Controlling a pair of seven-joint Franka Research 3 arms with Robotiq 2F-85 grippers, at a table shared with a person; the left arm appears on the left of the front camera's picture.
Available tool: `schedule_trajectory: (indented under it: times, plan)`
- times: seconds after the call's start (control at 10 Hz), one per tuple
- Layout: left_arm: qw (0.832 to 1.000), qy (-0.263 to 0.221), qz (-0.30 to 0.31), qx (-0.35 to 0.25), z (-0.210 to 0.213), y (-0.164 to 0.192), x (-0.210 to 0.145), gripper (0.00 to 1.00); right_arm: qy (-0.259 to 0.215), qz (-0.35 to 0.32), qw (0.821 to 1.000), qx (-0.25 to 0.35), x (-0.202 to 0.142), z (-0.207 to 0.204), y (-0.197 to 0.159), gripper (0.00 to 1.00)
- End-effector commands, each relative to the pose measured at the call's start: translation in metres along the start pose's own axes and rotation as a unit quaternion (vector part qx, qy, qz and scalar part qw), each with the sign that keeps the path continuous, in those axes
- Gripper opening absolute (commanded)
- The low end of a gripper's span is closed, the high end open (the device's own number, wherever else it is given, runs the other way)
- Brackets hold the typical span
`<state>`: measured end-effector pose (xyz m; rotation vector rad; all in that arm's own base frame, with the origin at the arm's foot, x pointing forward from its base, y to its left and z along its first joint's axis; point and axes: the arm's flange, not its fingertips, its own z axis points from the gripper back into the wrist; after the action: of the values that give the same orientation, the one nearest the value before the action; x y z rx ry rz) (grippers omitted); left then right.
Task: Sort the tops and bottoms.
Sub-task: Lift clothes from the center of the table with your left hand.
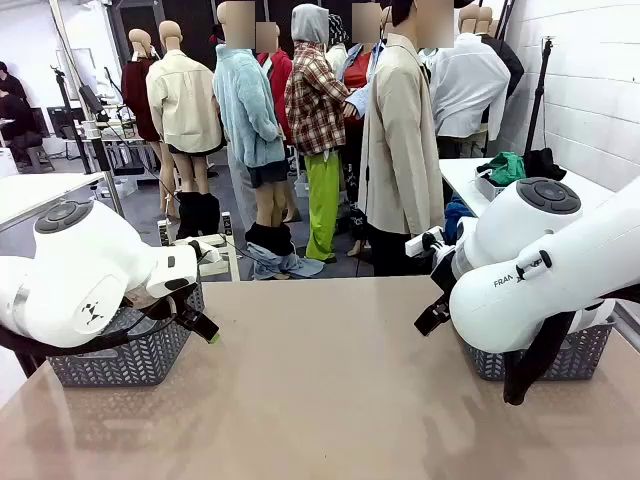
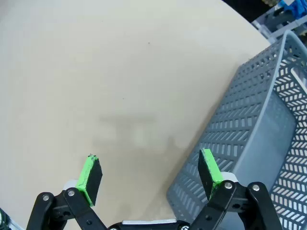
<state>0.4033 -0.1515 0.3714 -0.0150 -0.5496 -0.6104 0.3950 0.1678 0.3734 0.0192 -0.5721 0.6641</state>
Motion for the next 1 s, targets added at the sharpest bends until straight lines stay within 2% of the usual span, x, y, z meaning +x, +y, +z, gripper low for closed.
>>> schedule_trajectory:
  times: [0.0,0.9]
  plan:
    - [1.000,0.000,0.000,0.000,0.0000,0.0000,0.0000,1.00,0.000,0.000,1.000,0.000,0.0000,0.0000,0.0000,1.00]
    - [1.000,0.000,0.000,0.000,0.0000,0.0000,0.0000,1.00,0.000,0.000,1.000,0.000,0.0000,0.0000,0.0000,1.00]
